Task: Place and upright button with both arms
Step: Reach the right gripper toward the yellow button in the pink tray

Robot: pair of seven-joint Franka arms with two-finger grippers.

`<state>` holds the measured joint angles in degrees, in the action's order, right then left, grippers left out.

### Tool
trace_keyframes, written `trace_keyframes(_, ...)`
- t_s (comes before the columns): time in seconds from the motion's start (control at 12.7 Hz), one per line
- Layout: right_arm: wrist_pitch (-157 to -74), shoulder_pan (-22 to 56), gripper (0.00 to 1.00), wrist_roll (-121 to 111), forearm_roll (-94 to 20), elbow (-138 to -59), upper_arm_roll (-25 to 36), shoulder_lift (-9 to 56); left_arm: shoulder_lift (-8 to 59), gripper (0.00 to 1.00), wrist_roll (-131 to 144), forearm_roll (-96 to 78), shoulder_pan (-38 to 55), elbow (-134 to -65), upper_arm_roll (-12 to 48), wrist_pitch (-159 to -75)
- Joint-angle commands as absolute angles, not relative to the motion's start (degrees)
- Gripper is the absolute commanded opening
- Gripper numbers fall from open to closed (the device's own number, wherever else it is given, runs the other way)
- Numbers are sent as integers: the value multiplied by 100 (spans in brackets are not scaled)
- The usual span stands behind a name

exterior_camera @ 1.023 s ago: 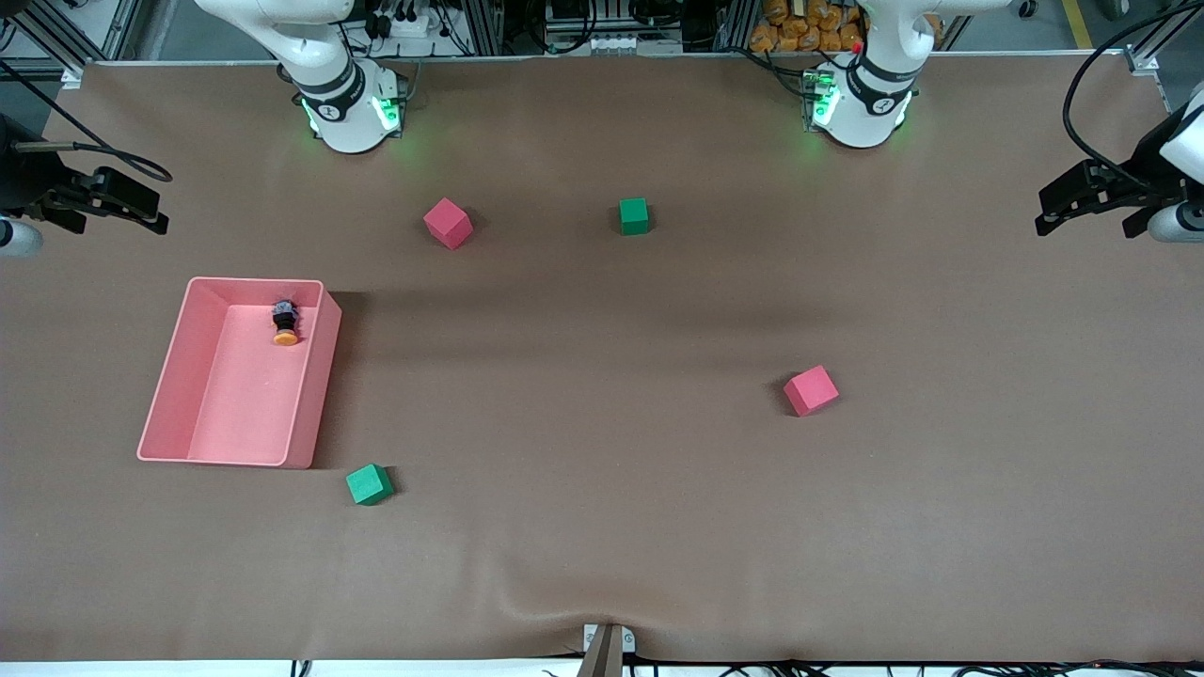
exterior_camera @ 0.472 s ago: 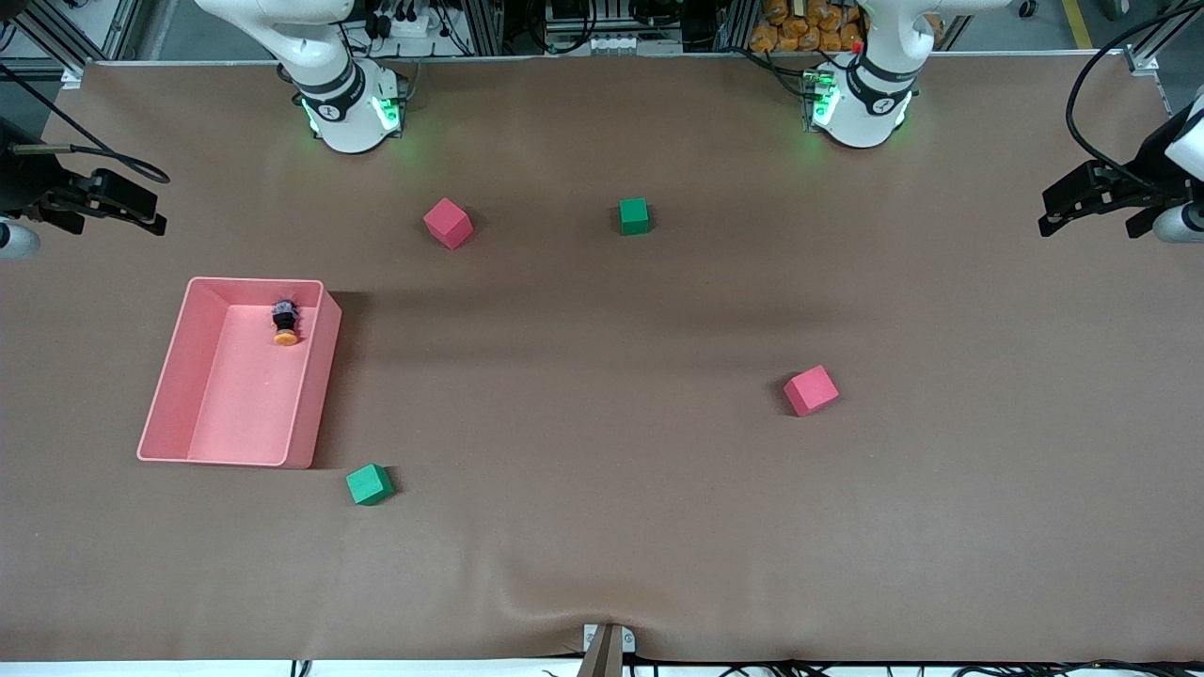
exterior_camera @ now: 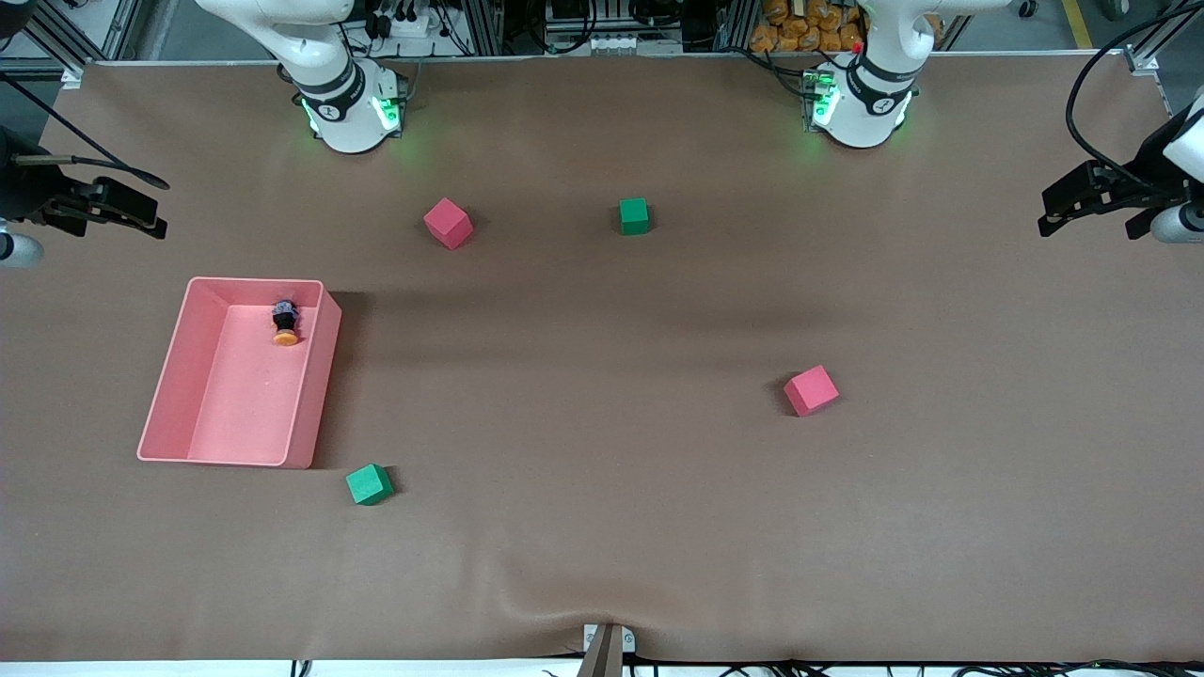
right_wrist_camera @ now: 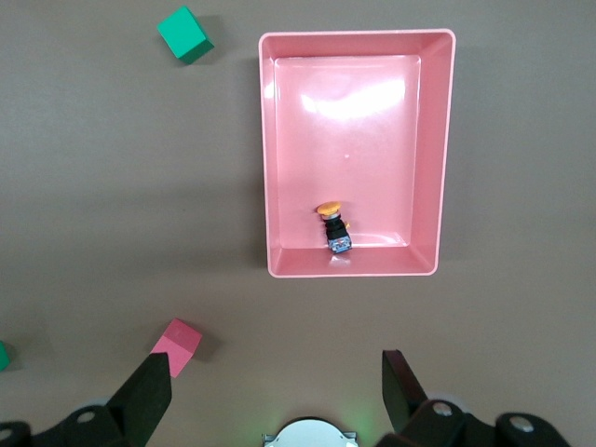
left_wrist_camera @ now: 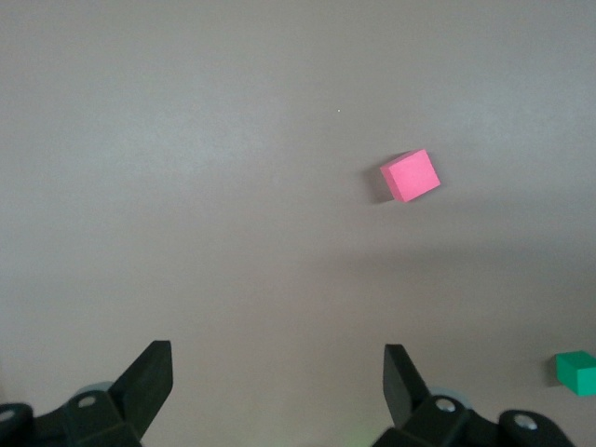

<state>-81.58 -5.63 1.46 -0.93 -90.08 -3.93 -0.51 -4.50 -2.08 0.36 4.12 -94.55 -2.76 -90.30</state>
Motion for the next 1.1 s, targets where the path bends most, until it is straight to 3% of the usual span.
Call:
trace_keyframes(0.0,-8191,-712,100,176,-18,-9131,-483,-53,-466,100,-264,35,369,-9466,-246,-9070)
trace_keyframes(0.63,-8919,-1072,100,167,-9,-10176,-475,-44,-378,100,-316,35,360,-9352,-246,-9070)
trace_keyframes(1.02,-10509,-1151,100,167,351,-11319,-475,254,-378,100,-343,35,325,-9352,-246,-9062)
